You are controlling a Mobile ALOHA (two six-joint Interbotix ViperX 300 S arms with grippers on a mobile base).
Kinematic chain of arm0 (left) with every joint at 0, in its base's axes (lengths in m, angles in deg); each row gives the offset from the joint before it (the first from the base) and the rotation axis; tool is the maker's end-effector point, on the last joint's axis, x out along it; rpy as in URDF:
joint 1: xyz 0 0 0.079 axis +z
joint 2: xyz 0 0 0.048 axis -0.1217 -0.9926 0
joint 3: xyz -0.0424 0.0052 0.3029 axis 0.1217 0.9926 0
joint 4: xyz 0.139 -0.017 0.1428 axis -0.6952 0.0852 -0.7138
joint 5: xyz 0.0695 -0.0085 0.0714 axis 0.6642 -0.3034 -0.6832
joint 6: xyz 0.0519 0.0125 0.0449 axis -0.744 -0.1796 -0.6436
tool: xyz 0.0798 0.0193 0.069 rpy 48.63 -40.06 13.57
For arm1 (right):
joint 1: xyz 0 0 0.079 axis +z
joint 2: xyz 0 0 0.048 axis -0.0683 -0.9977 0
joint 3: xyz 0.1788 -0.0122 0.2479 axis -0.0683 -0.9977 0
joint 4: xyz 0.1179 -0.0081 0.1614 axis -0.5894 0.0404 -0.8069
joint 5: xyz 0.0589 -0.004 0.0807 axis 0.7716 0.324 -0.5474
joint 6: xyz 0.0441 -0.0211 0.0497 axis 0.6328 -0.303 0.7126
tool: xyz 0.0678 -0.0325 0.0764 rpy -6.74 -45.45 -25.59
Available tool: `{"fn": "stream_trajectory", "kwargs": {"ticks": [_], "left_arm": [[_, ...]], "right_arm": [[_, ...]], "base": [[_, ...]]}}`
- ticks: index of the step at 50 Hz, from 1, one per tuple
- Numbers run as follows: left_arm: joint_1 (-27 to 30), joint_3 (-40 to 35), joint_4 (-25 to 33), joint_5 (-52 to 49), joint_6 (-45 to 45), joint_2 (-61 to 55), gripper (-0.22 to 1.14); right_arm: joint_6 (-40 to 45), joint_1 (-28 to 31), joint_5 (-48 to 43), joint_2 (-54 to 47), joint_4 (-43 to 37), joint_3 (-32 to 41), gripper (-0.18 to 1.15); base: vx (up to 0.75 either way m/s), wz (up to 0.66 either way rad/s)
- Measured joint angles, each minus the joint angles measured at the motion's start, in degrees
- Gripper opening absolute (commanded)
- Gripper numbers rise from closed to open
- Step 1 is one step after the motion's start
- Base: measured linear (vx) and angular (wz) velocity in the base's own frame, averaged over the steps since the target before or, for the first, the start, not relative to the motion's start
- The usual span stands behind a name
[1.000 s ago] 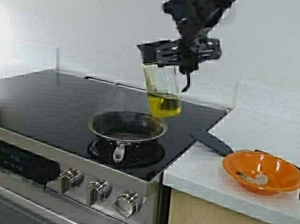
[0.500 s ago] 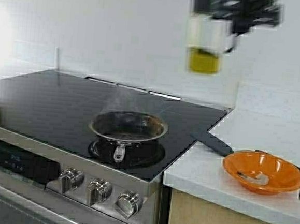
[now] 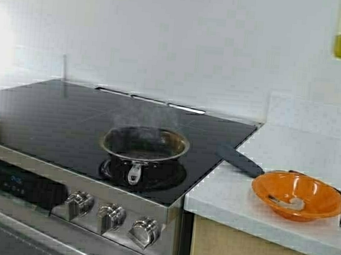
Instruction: Add oil to the pan and cook the shrimp and serve it
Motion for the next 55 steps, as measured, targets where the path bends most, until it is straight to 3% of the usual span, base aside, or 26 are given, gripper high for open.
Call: {"fn": "stream_trajectory", "kwargs": {"ticks": [8, 17, 36, 55], "left_arm": [[0.0, 0.1, 0.0, 0.2, -0.7, -0.3, 0.03], [0.0, 0.3, -0.1, 0.4, -1.0, -0.4, 0.03], [0.0, 1.2, 0.0, 0.4, -1.1, -2.4, 0.03], [0.0, 1.2, -0.1, 2.0, -1.1, -6.0, 0.03]], "right_arm": [[2.5, -5.6, -5.3, -6.4, 1.1, 2.5, 0.08], [11.3, -10.9, -13.5, -14.6, 4.4, 4.0, 0.08], [29.4, -13.7, -15.8, -35.2, 19.5, 15.7, 0.08], [30.1, -15.1, -16.0, -47.2, 24.0, 25.0, 0.08]], "base": [[0.00, 0.00], [0.00, 0.00], [0.00, 0.00], [0.00, 0.00]]}}
